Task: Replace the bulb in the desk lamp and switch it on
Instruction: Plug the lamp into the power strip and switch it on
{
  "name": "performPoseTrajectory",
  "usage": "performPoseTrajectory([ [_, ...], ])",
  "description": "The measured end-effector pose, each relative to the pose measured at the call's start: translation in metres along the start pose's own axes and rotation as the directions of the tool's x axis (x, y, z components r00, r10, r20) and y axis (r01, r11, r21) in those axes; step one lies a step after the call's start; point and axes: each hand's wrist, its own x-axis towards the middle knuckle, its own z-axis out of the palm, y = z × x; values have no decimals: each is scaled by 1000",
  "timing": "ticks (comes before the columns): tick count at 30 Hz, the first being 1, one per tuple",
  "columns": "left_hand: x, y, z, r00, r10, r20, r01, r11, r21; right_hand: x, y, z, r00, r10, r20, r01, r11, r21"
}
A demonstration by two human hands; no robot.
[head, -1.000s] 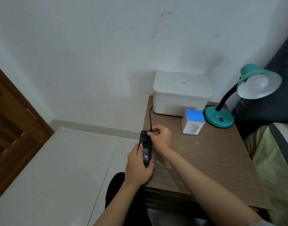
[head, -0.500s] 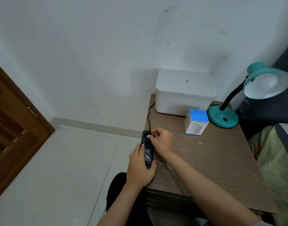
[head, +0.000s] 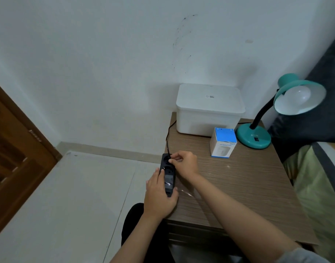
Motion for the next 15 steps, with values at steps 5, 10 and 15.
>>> performPoseTrajectory([
  [5, 0, 23, 2, 1000, -11, 17, 5, 940, 342, -38, 31, -28, 991, -122, -51, 119, 992, -46],
  [10, 1, 75, 51, 970, 240, 34, -242, 956, 165, -62, 90, -94, 926, -138, -352, 87, 984, -158],
  [15, 28, 141, 115, 912, 367, 183, -354, 930, -98, -38, 135, -179, 832, -77, -549, -50, 976, -212],
])
